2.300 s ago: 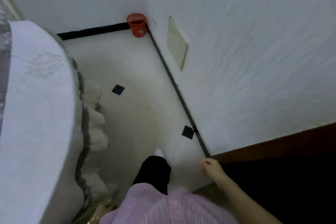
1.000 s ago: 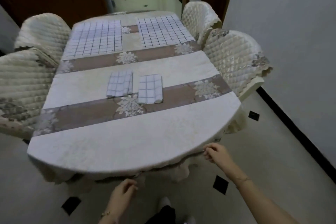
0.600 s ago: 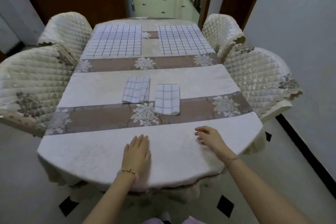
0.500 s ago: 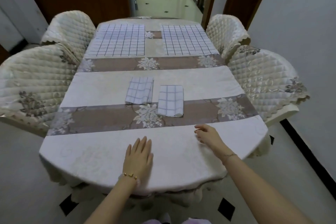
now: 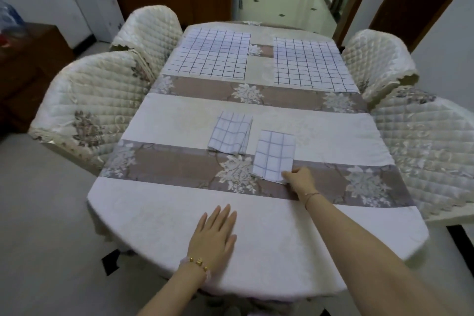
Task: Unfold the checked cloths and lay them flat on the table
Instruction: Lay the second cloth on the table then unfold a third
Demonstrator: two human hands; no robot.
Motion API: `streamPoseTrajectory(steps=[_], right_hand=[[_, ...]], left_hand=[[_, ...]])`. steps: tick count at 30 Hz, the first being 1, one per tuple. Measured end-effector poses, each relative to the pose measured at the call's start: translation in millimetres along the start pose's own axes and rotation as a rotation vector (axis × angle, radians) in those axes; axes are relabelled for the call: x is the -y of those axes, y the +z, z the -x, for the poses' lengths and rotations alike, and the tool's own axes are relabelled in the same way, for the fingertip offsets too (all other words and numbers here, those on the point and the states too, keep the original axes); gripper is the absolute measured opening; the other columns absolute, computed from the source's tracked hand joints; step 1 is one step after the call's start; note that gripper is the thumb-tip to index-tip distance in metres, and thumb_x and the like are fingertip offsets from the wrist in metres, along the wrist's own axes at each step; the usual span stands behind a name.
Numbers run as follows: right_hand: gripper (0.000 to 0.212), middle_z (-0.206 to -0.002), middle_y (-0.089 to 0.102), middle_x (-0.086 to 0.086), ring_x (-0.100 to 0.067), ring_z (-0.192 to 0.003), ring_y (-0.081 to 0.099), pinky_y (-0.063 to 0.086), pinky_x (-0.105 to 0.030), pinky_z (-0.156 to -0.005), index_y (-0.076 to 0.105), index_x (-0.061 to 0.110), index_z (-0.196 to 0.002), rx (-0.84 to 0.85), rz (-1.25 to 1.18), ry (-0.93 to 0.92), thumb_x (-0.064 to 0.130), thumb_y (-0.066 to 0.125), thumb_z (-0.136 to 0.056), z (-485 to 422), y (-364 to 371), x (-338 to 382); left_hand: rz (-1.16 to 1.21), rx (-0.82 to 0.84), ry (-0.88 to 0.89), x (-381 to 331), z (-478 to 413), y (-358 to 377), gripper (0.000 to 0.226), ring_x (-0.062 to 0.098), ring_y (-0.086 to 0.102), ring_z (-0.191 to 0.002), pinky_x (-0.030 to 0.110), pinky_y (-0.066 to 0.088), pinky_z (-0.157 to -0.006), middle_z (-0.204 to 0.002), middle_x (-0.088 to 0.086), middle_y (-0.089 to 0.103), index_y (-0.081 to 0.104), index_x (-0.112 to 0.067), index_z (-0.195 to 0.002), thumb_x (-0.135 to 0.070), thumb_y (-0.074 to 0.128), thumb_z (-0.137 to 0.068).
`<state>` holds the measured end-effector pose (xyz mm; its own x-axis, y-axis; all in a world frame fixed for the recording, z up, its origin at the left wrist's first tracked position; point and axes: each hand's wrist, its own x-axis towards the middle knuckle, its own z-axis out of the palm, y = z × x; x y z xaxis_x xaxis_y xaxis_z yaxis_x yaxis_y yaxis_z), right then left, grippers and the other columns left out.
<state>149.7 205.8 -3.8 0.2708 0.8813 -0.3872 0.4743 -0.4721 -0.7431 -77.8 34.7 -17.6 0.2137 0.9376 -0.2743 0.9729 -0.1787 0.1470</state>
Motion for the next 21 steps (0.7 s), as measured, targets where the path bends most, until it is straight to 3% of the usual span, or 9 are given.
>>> streamPoseTrajectory(steps=[3,5,9,12,14,17,19,21], right_hand=[[0.017,-0.064,0.05,-0.011,-0.02,-0.061,0.045,0.032,-0.027,-0.057,0.056,0.009,-0.06,-0.006,0.098,0.002,0.011,0.065,-0.074,-0.7,1.5,-1.7],[0.012,-0.067,0.051,-0.009,-0.019,-0.066,0.047,0.034,-0.027,-0.061,0.061,0.01,-0.065,-0.005,0.092,-0.008,0.011,0.065,-0.076,0.9,-0.2,-4.3],[0.011,-0.075,0.057,-0.009,-0.023,-0.073,0.053,0.045,-0.029,-0.065,0.057,0.011,-0.074,0.025,-0.146,-0.002,0.01,0.064,-0.082,17.9,-15.7,-11.0],[0.006,-0.071,0.059,-0.01,-0.021,-0.063,0.057,0.048,-0.017,-0.047,0.059,0.001,-0.09,0.076,-0.383,0.044,0.005,0.062,-0.086,47.1,-32.2,-18.9],[0.011,-0.071,0.062,-0.008,-0.018,-0.059,0.058,0.047,-0.014,-0.044,0.061,-0.001,-0.095,0.063,-0.411,0.061,0.005,0.063,-0.085,68.7,-42.0,-28.4],[0.014,-0.08,0.069,-0.01,-0.017,-0.065,0.063,0.05,-0.014,-0.049,0.065,0.003,-0.096,0.066,-0.428,0.079,0.007,0.065,-0.083,99.1,-54.7,-48.4],[0.014,-0.084,0.073,-0.01,-0.016,-0.069,0.066,0.052,-0.019,-0.058,0.067,0.007,-0.096,0.104,-0.436,0.082,0.007,0.064,-0.083,117.6,-60.6,-64.0],[0.014,-0.081,0.074,-0.008,-0.015,-0.07,0.065,0.052,-0.025,-0.065,0.069,0.008,-0.095,0.142,-0.418,0.086,0.007,0.064,-0.082,134.5,-63.7,-77.7]], left_hand=[[0.02,0.013,-0.009,-0.3,0.7,-0.9,0.051,0.015,0.064,-0.114,0.033,0.01,-0.106,-0.126,-0.006,0.065,0.067,-0.026,-0.119,-0.043,0.038,-0.08],[0.025,0.001,-0.001,-0.2,0.6,-0.7,0.051,0.015,0.061,-0.117,0.032,0.009,-0.107,-0.128,-0.007,0.064,0.066,-0.027,-0.12,-0.043,0.039,-0.08],[0.04,-0.02,0.005,-1.4,0.4,-0.7,0.051,0.014,0.062,-0.117,0.034,0.026,-0.103,-0.127,-0.008,0.064,0.067,-0.028,-0.119,-0.043,0.039,-0.079],[0.053,-0.025,0.006,-1.1,-0.3,0.6,0.051,0.013,0.063,-0.115,0.033,0.028,-0.1,-0.127,-0.008,0.064,0.066,-0.028,-0.119,-0.044,0.039,-0.08],[0.047,-0.054,0.022,0.2,-1.3,2.9,0.051,0.013,0.063,-0.114,0.033,0.029,-0.099,-0.126,-0.007,0.065,0.066,-0.027,-0.119,-0.044,0.038,-0.08],[0.013,-0.086,0.043,-0.1,-1.8,-0.8,0.051,0.016,0.067,-0.109,0.034,0.042,-0.098,-0.121,-0.005,0.068,0.07,-0.025,-0.113,-0.042,0.038,-0.077],[0.025,-0.124,-0.003,-5.2,-0.5,-7.8,0.051,0.019,0.07,-0.103,0.037,0.056,-0.084,-0.115,-0.002,0.071,0.073,-0.022,-0.106,-0.039,0.037,-0.075],[0.106,-0.184,-0.005,-14.8,2.8,-10.6,0.054,0.023,0.068,-0.106,0.042,0.055,-0.084,-0.116,0.003,0.07,0.071,-0.016,-0.109,-0.038,0.033,-0.078]])
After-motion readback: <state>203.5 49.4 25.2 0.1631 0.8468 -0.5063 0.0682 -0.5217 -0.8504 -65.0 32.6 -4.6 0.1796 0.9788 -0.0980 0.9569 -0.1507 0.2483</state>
